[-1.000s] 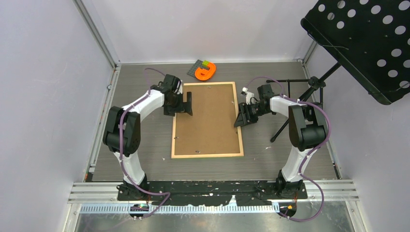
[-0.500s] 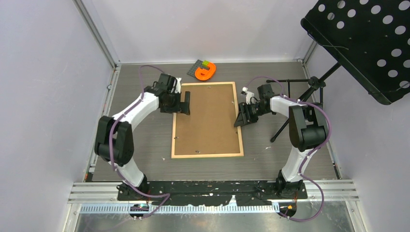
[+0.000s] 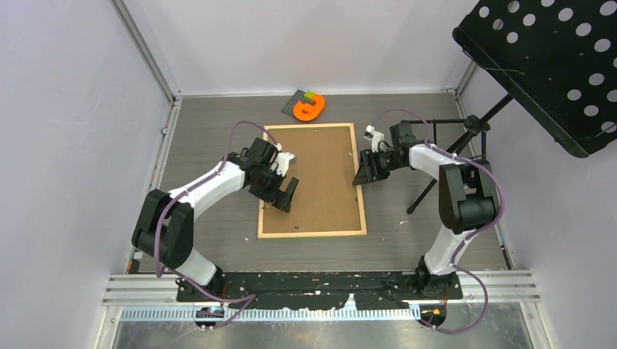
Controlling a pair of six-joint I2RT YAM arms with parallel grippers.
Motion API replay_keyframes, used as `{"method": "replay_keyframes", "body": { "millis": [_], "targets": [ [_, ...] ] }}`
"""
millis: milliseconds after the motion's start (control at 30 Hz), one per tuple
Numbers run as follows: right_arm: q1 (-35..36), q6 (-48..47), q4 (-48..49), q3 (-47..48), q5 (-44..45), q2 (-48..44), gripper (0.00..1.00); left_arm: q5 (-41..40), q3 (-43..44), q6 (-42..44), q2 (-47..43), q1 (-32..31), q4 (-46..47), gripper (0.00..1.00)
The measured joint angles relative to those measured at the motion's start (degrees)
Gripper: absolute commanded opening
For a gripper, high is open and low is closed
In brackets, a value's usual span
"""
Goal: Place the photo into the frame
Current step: Place the photo frame item in the photo frame.
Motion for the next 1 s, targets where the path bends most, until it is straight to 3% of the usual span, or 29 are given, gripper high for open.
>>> {"method": "replay_keyframes", "body": {
  "millis": [1000],
  "targets": [
    [0.0,-1.2,1.0,-1.1,2.3,-2.2,0.56,-0.2,-2.5,3.5,-0.3,-0.6,-1.6,0.94]
  ]
}}
